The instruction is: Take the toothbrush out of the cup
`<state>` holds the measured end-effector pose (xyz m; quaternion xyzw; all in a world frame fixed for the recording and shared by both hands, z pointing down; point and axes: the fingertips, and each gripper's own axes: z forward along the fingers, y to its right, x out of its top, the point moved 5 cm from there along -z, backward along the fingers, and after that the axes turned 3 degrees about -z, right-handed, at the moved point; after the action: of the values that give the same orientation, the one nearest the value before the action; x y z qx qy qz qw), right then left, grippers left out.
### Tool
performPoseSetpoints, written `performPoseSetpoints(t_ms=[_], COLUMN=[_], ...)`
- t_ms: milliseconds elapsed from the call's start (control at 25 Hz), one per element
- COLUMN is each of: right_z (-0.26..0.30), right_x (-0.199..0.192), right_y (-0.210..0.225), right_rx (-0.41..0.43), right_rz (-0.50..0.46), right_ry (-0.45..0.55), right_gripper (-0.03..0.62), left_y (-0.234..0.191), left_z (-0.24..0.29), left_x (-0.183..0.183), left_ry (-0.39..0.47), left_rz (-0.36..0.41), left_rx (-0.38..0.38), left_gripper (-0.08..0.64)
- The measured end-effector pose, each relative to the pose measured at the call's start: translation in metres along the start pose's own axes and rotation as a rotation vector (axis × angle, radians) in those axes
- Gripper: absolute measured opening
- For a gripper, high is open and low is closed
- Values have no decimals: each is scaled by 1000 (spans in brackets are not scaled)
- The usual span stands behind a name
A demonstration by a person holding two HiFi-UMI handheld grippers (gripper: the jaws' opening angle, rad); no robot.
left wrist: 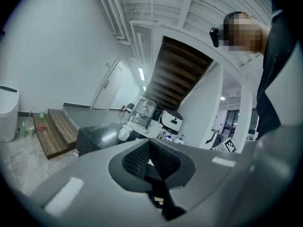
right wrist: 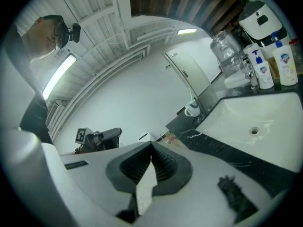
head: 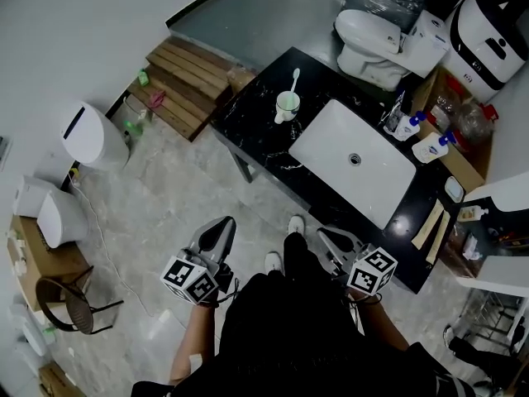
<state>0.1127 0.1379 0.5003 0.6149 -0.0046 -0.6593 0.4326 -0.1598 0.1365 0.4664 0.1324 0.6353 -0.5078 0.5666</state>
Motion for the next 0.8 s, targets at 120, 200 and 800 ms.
performPoseSetpoints(t_ms=[120,200,800], right_z=[12,18,56], right_x=[12,20,85], right_y=[18,30,116], right_rx=[18,25,22], right_rz=[3,4,15], right_ry=[-5,-5,23], right_gripper=[14,14,14], left_y=[-4,-6,-27], left_z=[20,33,125], left_x=[9,13,55], left_ry=[-6,-10,-9], left_rz=[-5,6,8], left_rx=[19,12,13], left_gripper=[9,9,9])
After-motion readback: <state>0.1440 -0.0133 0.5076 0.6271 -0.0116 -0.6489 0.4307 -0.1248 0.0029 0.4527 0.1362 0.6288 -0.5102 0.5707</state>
